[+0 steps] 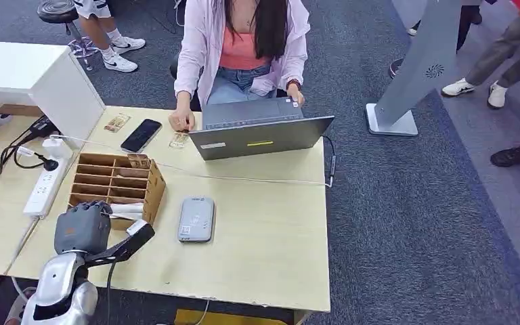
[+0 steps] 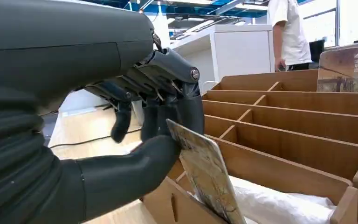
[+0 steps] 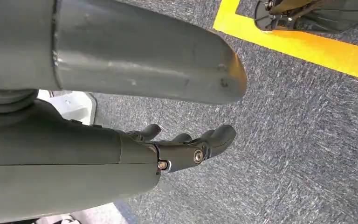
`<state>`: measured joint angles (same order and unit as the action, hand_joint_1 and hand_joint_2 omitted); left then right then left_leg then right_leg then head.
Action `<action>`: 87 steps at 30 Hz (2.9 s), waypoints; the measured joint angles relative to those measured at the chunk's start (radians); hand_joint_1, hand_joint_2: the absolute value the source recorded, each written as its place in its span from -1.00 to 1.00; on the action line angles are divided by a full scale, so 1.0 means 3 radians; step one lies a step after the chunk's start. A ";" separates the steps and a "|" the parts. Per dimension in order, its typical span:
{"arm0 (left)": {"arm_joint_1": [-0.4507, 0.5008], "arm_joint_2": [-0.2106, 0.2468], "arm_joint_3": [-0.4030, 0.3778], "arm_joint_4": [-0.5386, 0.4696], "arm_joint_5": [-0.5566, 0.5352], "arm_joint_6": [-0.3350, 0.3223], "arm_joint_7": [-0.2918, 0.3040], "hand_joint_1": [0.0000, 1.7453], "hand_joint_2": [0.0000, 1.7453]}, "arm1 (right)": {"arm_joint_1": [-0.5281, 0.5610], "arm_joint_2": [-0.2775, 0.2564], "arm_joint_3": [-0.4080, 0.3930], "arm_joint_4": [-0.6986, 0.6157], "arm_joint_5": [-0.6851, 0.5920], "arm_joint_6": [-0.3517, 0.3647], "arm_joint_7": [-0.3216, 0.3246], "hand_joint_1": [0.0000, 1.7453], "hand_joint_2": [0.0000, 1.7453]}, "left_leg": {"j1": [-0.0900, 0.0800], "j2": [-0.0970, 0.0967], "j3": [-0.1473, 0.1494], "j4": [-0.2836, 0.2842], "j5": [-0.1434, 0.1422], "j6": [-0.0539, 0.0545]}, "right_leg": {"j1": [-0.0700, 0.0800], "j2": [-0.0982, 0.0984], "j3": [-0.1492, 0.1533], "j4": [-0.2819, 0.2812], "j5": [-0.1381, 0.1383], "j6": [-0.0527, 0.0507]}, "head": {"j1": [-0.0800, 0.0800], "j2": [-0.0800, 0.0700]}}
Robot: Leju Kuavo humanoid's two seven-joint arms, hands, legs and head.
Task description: Pass the card to the sensor for recognition and then transmit it.
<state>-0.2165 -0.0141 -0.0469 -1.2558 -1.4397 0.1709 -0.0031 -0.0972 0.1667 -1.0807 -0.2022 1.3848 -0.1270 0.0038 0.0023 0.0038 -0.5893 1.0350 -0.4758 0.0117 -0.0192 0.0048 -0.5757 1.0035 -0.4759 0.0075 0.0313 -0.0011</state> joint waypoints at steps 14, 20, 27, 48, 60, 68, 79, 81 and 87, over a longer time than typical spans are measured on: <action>0.0001 0.0005 0.0001 0.0000 0.0038 0.0006 -0.0009 1.00 1.00 | 0.0000 0.0000 -0.0001 0.0000 0.0001 0.0000 -0.0014 -1.00 -1.00 | 0.0000 0.0000 0.0000 0.0000 0.0000 0.0000 | 0.0000 0.0000 0.0000 0.0000 0.0000 0.0000 | -0.0001 0.0000; 0.0001 0.0008 0.0001 0.0000 0.0072 0.0001 -0.0011 1.00 1.00 | 0.0000 0.0000 -0.0001 0.0000 0.0004 -0.0001 -0.0015 -1.00 -1.00 | 0.0000 0.0000 0.0000 0.0000 0.0000 0.0000 | 0.0000 0.0000 0.0000 0.0000 0.0000 0.0000 | 0.0000 0.0000; -0.0065 0.0036 0.0004 -0.0051 0.0084 0.0056 -0.0066 1.00 1.00 | -0.0001 0.0000 -0.0001 0.0000 0.0025 -0.0008 -0.0037 -1.00 -1.00 | 0.0000 0.0000 0.0000 0.0000 0.0000 0.0000 | 0.0000 -0.0001 0.0000 0.0000 0.0000 0.0000 | 0.0000 0.0000; -0.0513 0.0117 0.0004 -0.0476 0.0081 -0.0086 -0.0050 1.00 1.00 | -0.0004 0.0000 -0.0001 0.0000 0.0061 -0.0009 -0.0089 -1.00 -1.00 | 0.0000 -0.0001 0.0000 0.0000 0.0001 -0.0001 | 0.0000 -0.0001 0.0000 0.0000 0.0001 -0.0001 | 0.0000 0.0000; -0.0539 0.0116 0.0004 -0.0490 0.0081 -0.0089 -0.0050 1.00 1.00 | -0.0004 0.0000 -0.0001 0.0000 0.0065 -0.0009 -0.0089 -1.00 -1.00 | 0.0000 0.0000 0.0000 0.0000 0.0001 -0.0001 | 0.0000 -0.0001 0.0000 0.0000 0.0001 -0.0001 | 0.0000 0.0000; -0.1042 0.0177 0.0005 -0.0297 -0.0074 -0.0153 0.0071 1.00 1.00 | -0.0037 0.0000 0.0033 0.0000 0.0215 0.0038 -0.0052 -1.00 -1.00 | 0.0000 -0.0002 0.0000 0.0000 0.0004 -0.0002 | 0.0000 -0.0002 0.0000 0.0000 0.0004 -0.0002 | -0.0001 0.0000; -0.1691 0.0272 0.0081 0.0457 -0.0187 -0.0122 0.0120 1.00 1.00 | -0.0076 0.0000 0.0089 0.0001 0.0276 0.0061 -0.0018 -1.00 -1.00 | 0.0001 -0.0001 -0.0002 0.0000 0.0007 -0.0003 | 0.0001 0.0000 -0.0001 0.0001 0.0005 0.0000 | 0.0003 0.0000; -0.1715 0.0278 0.0084 0.0535 -0.0187 -0.0120 0.0118 1.00 1.00 | -0.0078 0.0000 0.0089 0.0001 0.0276 0.0061 -0.0018 -1.00 -1.00 | 0.0001 -0.0001 -0.0002 0.0000 0.0007 -0.0003 | 0.0001 -0.0001 -0.0001 0.0001 0.0005 0.0000 | 0.0003 0.0000; -0.1766 0.0277 0.0084 0.0637 -0.0209 -0.0114 0.0114 1.00 1.00 | -0.0077 0.0000 0.0089 0.0001 0.0275 0.0062 -0.0018 -1.00 -1.00 | 0.0001 -0.0001 -0.0002 0.0000 0.0007 -0.0003 | 0.0000 -0.0001 -0.0001 0.0001 0.0005 0.0000 | 0.0001 0.0000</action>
<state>-0.7464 0.0690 -0.0217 -1.0647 -1.5023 0.1366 0.0313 -0.1202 0.1667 -1.0540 -0.2018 1.4672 -0.1083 -0.0015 0.0024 0.0035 -0.5898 1.0351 -0.4736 0.0107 -0.0191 0.0046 -0.5760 1.0037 -0.4743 0.0075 0.0317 -0.0011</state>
